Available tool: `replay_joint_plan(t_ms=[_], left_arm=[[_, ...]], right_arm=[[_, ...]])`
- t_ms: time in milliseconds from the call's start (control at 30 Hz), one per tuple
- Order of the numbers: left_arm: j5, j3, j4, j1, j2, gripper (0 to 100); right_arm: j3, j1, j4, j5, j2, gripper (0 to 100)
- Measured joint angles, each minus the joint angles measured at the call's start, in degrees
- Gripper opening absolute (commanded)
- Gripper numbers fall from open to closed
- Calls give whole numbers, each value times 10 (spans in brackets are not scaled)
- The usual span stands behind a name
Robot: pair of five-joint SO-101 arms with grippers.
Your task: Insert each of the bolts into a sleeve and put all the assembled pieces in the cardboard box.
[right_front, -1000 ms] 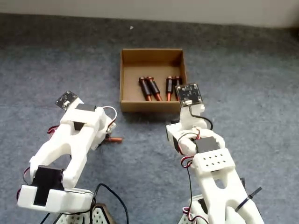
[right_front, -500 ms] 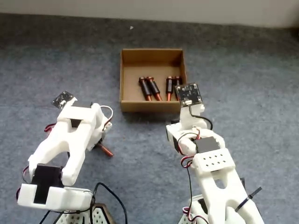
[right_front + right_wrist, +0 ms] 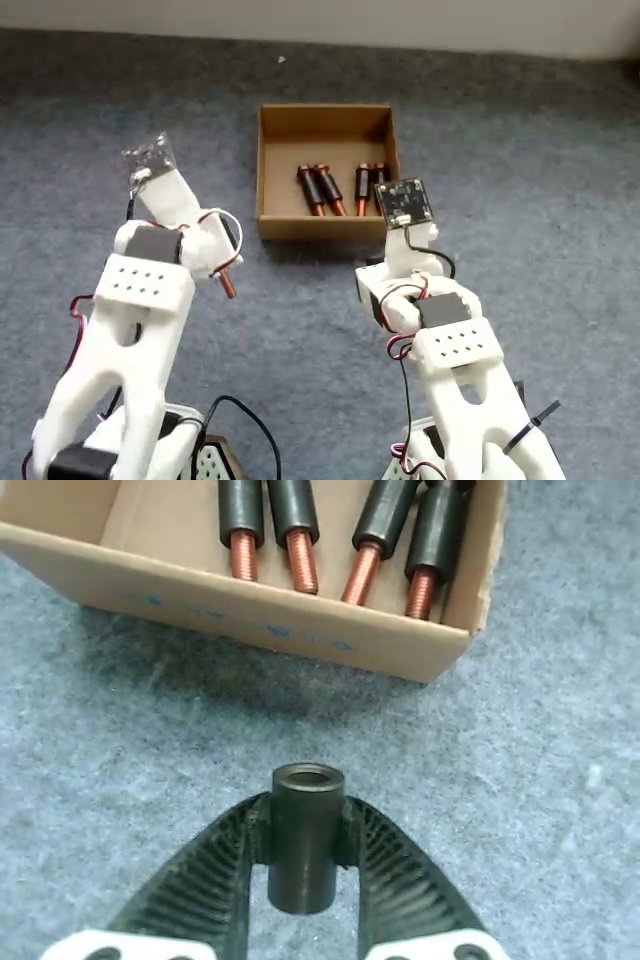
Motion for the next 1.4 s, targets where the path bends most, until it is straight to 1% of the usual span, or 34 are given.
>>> replay_joint_plan(t_ms=[267, 433, 567, 667, 900, 1033, 1133, 1300, 1400], left_arm=[[-83, 48, -5, 74, -142, 6], [-121, 111, -66, 77, -220, 6], [-142, 168, -114, 80, -273, 6], [-145, 206, -145, 84, -317, 6], [-147, 316, -228, 147, -433, 6], [-147, 372, -279, 153, -515, 6], [-147, 403, -294, 152, -584, 6], [-147, 444, -295, 158, -701, 6], [-147, 449, -297, 167, -730, 6]], right_arm=[[0, 0, 0, 0, 0, 6], [0, 0, 1, 0, -3, 6], [11, 0, 20, 0, -54, 6], [47, 0, 24, 0, -115, 6], [119, -2, 25, 0, -278, 6], [149, -34, 25, 0, -344, 6], [166, -40, 25, 0, -385, 6], [192, -48, 25, 0, -451, 6], [207, -69, 25, 0, -496, 6]])
